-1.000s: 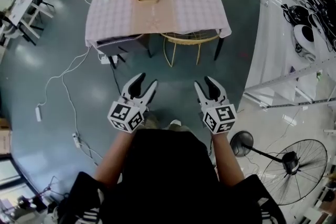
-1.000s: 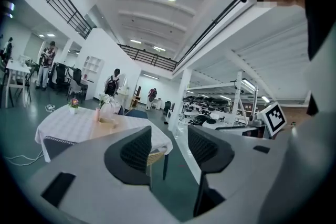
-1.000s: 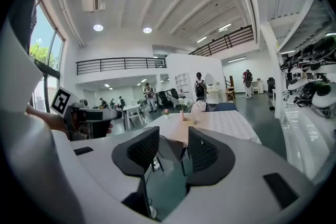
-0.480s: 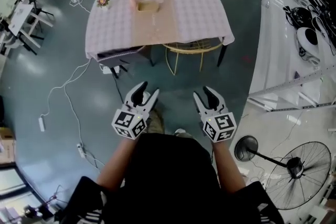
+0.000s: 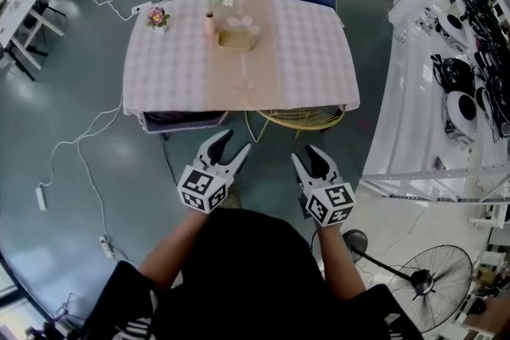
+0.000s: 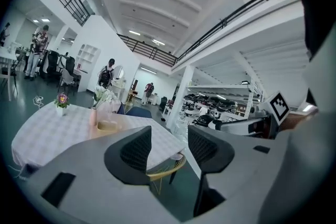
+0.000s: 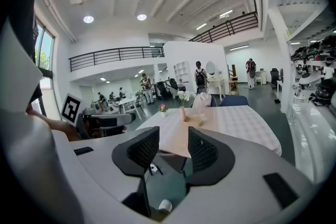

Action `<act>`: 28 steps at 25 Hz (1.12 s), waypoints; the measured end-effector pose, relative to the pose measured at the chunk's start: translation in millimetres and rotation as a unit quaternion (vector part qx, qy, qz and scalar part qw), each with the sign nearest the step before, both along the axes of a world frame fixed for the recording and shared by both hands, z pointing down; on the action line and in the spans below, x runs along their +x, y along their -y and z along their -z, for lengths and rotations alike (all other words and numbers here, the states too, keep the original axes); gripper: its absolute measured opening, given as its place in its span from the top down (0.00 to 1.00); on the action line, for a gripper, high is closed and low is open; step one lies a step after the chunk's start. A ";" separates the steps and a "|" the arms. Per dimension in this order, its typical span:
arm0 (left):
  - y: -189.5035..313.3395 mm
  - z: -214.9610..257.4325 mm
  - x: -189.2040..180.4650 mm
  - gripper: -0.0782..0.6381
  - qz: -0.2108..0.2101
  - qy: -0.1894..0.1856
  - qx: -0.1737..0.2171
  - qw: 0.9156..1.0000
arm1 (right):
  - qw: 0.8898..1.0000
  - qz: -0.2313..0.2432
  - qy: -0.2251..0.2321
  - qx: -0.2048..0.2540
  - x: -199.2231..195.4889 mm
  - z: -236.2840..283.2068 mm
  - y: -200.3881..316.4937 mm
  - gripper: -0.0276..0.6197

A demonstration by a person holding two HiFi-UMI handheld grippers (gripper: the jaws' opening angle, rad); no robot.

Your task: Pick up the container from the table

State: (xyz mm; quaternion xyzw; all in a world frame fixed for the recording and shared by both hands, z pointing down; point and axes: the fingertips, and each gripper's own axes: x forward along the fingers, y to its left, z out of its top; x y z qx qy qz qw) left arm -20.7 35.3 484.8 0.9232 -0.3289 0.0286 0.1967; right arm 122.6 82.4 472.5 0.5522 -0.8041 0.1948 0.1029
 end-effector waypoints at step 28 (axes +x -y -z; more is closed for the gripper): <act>335.0 -139.3 7.0 0.59 -0.071 0.124 -0.076 0.987 | 0.999 0.036 0.029 0.001 -10.7 -12.1 315.4 0.74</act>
